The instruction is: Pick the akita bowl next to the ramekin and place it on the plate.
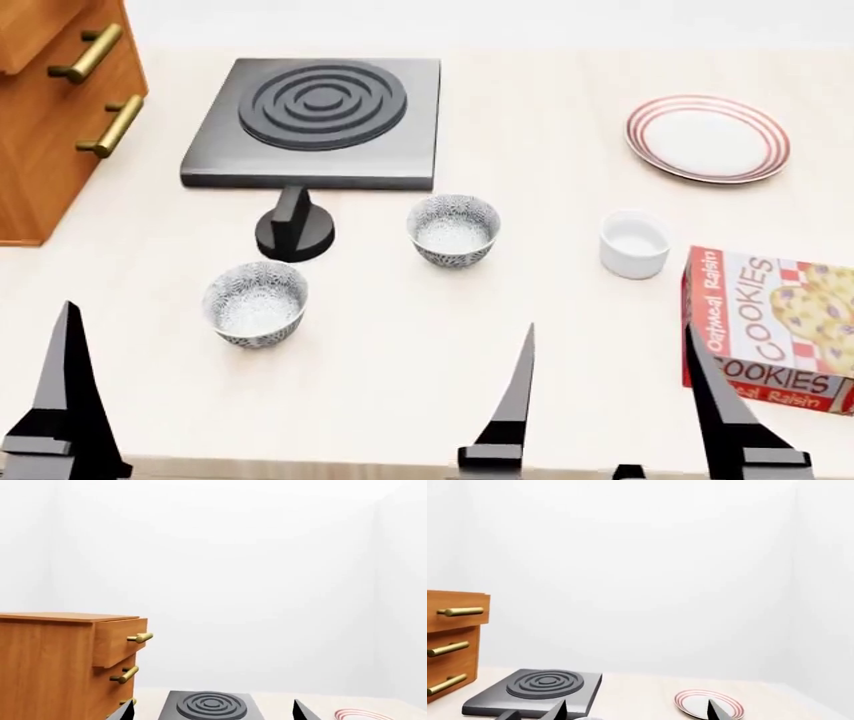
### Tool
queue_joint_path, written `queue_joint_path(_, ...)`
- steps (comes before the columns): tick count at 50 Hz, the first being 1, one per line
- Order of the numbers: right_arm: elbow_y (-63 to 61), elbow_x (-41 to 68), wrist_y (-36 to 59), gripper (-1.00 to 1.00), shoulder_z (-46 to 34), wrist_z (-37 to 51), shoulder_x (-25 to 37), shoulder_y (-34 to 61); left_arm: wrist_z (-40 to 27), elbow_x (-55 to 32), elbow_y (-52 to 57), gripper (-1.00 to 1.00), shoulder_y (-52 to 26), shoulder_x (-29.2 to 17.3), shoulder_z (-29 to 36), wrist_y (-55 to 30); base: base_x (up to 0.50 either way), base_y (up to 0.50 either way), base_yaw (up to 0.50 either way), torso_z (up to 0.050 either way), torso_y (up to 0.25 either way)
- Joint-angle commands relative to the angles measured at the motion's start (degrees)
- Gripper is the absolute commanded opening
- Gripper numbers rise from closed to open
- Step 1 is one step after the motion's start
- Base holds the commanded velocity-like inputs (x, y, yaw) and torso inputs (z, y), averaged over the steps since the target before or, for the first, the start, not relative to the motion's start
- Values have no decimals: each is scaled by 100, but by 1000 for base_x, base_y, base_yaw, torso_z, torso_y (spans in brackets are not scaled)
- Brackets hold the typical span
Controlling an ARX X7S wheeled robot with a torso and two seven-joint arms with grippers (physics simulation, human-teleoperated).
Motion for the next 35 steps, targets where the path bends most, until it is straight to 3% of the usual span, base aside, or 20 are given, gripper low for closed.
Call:
queue_joint_path(1, -9, -48, -58, 100, 134, -63, -75, -21, 52, 85, -24, 100, -25, 67, -96, 4, 133, 0, 0, 0, 0)
queue_joint_path(35, -95, 34, 48, 100, 82, 95, 67, 3, -227, -92, -24, 100, -42, -194, 54, 85, 132, 0, 0, 0, 0)
